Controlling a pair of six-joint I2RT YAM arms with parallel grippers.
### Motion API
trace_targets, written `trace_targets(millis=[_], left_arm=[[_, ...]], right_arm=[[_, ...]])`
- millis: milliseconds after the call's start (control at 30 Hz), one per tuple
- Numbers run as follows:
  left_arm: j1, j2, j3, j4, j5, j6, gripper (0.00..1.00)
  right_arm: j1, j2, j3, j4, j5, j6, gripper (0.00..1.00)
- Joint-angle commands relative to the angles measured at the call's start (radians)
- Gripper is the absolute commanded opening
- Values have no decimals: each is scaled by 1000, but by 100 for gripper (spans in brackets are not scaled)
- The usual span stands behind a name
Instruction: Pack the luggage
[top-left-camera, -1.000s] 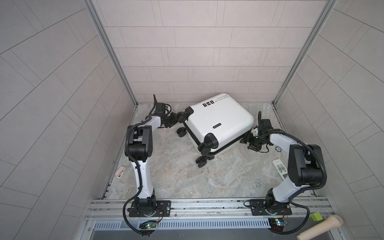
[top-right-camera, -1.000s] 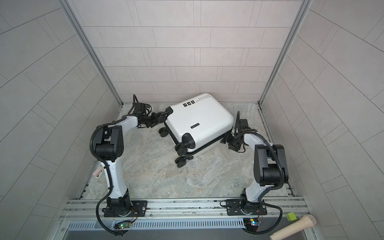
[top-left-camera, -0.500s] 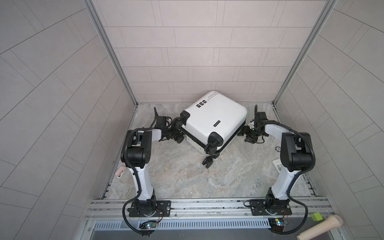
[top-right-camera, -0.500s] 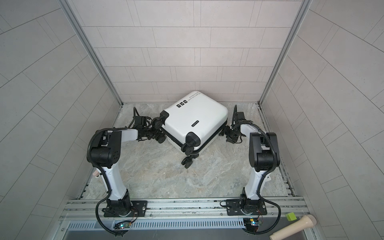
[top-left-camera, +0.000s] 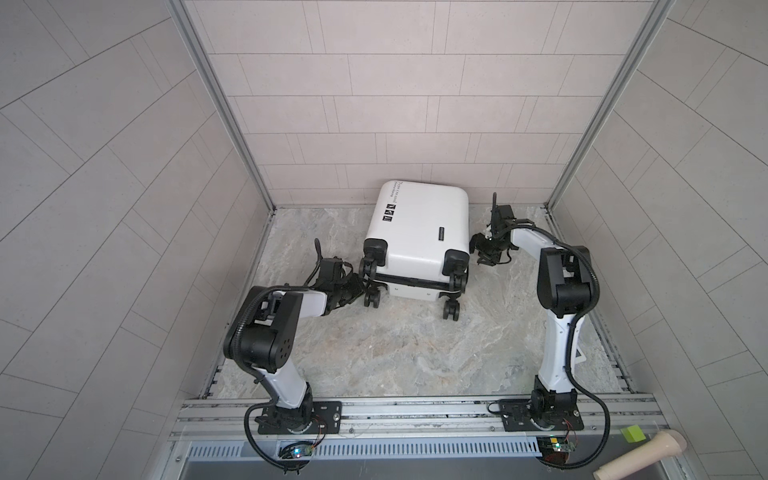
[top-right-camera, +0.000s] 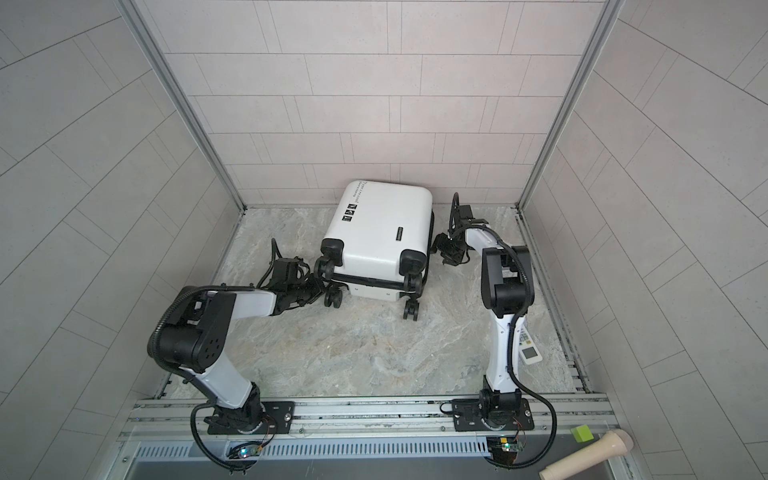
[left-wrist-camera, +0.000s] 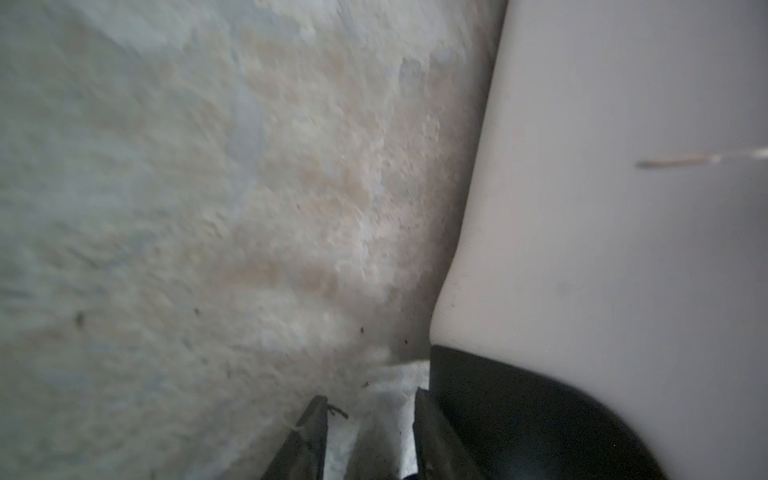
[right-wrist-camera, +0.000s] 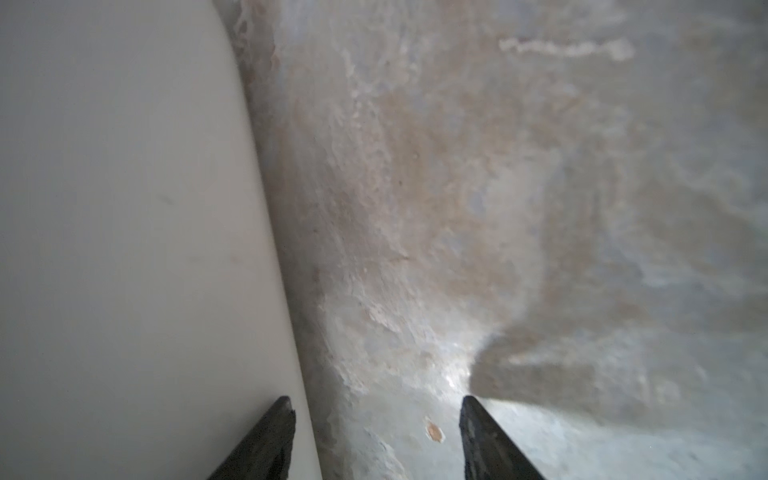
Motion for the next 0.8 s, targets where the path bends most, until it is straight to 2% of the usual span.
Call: trace_targets(millis=[0,167,333,467,767], left_arm=[[-99,-43,-46,24,5,-26,40],[-191,-74,-60,38,-61,-44,40],[-234,-97,-64,54,-100,-55,40],[-236,-145,-69,24,-137,-40,40],[-217,-326,-55,-188,-253,41,40]], right_arm=[[69,45,89,-18,-59,38,65],[85,108,197,-59,-46,48,65],[43,102,247,-105,-31,30,66],[-15,31,233,-136,-9,3,67],[-49,-252,61,-175,186,-40,70]])
